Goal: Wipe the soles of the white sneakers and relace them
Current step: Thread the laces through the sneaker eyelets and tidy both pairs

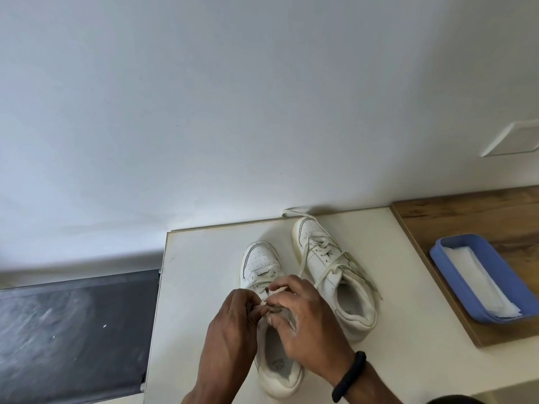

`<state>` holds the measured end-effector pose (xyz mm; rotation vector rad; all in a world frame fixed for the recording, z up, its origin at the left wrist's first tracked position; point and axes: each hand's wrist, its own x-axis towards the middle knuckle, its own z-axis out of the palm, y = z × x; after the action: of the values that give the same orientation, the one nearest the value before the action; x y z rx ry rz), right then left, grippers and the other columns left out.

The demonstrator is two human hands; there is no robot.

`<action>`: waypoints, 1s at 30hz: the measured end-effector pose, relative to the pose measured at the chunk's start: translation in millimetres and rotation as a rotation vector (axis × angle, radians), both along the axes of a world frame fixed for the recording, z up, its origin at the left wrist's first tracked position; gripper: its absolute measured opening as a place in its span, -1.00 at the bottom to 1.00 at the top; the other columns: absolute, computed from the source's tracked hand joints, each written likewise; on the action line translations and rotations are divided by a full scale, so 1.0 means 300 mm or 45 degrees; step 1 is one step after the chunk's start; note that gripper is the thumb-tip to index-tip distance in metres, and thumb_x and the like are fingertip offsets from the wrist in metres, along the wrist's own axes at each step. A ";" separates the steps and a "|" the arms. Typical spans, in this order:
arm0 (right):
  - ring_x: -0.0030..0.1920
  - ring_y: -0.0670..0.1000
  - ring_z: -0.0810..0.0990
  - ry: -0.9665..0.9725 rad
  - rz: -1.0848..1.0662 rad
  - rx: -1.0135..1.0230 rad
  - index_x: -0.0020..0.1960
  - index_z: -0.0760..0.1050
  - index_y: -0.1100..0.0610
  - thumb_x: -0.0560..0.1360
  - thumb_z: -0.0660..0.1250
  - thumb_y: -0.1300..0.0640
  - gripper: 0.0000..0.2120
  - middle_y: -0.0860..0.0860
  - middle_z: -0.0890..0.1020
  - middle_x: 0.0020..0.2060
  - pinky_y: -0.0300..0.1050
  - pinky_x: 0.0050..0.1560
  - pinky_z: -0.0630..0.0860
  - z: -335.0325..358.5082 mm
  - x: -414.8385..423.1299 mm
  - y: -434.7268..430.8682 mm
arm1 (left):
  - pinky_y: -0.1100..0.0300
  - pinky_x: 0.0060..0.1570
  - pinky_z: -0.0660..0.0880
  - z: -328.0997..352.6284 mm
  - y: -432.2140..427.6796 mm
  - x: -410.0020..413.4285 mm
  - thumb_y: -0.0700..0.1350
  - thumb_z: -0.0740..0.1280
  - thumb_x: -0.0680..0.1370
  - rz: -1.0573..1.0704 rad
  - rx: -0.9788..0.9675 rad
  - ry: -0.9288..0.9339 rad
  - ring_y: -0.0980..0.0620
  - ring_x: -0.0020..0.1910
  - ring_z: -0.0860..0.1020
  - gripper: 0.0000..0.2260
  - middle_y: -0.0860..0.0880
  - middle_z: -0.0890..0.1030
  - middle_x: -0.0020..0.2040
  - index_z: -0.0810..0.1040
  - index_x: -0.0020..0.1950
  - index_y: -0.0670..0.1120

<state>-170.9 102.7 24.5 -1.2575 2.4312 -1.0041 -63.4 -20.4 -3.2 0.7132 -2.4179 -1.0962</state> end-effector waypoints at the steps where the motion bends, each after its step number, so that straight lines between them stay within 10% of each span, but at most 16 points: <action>1: 0.17 -0.20 0.49 -0.015 -0.029 -0.026 0.01 0.65 -0.01 0.48 0.36 0.02 -0.86 -0.28 0.50 0.14 -0.28 0.16 0.49 -0.004 0.000 -0.001 | 0.41 -0.31 0.31 -0.003 -0.002 0.001 0.15 0.27 0.56 -0.002 -0.014 0.008 0.21 -0.17 0.49 -0.87 0.18 0.49 -0.24 0.41 -0.11 0.13; 12: 0.09 -0.15 0.54 0.045 -0.179 -0.089 -0.06 0.52 0.05 0.59 0.25 0.16 -0.91 -0.19 0.45 0.16 -0.22 0.02 0.55 -0.034 0.012 -0.025 | 0.11 -0.36 0.56 0.012 -0.023 0.005 0.03 0.26 0.65 -0.156 -0.300 0.108 0.13 -0.28 0.52 -0.85 0.14 0.50 -0.12 0.59 0.00 0.03; 24: 0.27 -0.15 0.46 0.074 -0.157 -0.039 -0.06 0.48 0.09 0.63 0.21 0.16 -0.89 -0.13 0.36 0.32 -0.31 0.17 0.48 -0.052 -0.008 -0.022 | 0.23 -0.30 0.55 0.021 -0.012 -0.006 0.07 0.25 0.66 -0.197 -0.247 0.140 0.20 -0.28 0.54 -0.81 0.19 0.51 -0.08 0.61 0.11 0.04; 30: 0.04 -0.14 0.53 0.002 -0.054 -0.053 -0.04 0.50 0.12 0.63 0.19 0.11 -0.85 -0.15 0.45 0.13 -0.20 0.02 0.53 -0.020 -0.023 -0.020 | 0.32 -0.32 0.47 0.009 -0.018 -0.007 0.05 0.28 0.63 -0.228 -0.250 0.146 0.19 -0.32 0.48 -0.84 0.18 0.47 -0.15 0.59 -0.01 0.01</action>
<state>-177.9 96.7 18.4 -1.2255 2.4602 -1.0704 -65.3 -25.9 -0.4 0.3661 -2.4828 -0.9195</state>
